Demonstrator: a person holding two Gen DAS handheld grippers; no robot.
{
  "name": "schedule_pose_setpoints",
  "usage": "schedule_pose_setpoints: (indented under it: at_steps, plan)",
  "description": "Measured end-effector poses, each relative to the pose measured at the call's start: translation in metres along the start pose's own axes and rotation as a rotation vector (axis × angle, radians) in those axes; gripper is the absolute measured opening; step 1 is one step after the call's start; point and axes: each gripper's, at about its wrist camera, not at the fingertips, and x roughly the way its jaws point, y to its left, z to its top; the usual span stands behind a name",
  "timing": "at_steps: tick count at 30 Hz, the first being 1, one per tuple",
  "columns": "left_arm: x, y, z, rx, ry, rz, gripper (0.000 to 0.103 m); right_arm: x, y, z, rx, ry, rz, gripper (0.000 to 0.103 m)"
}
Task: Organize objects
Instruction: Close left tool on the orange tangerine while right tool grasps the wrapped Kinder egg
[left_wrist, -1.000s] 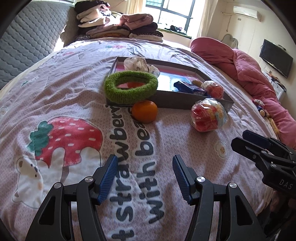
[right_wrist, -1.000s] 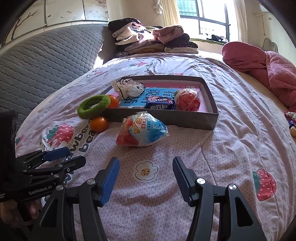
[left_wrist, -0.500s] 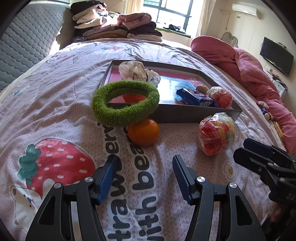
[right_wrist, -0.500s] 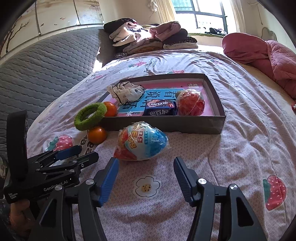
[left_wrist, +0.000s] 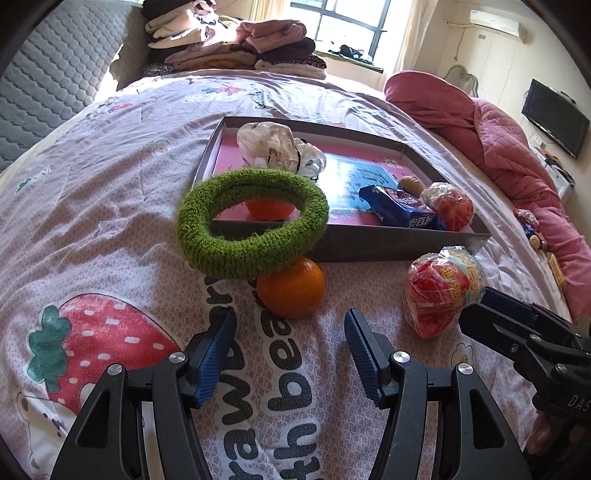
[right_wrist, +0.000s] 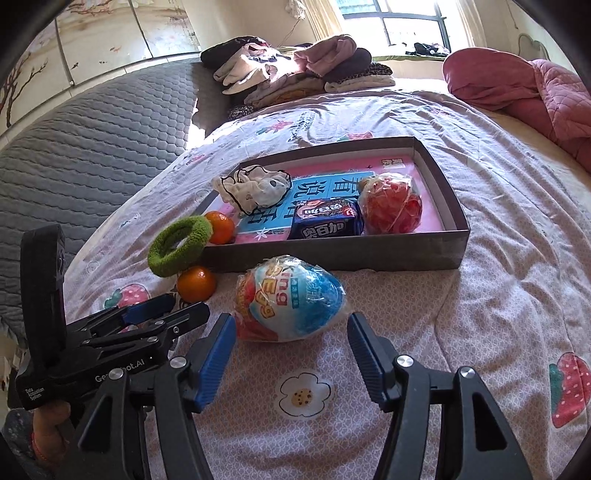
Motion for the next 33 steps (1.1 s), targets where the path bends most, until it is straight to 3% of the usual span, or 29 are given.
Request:
schedule_pose_setpoints:
  at_steps: [21,26,33]
  plan:
    - [0.017,0.002,0.019,0.024,0.062,-0.027,0.062,0.027,-0.007,0.015,0.084,0.011,0.064,0.065]
    - [0.020,0.004,0.023,0.022,0.071,-0.024,0.042,0.030,-0.008,0.018,0.099,-0.003,0.072,0.065]
    - [0.020,0.004,0.027,0.032,0.086,-0.036,0.039,0.035,-0.013,0.021,0.132,-0.009,0.109,0.061]
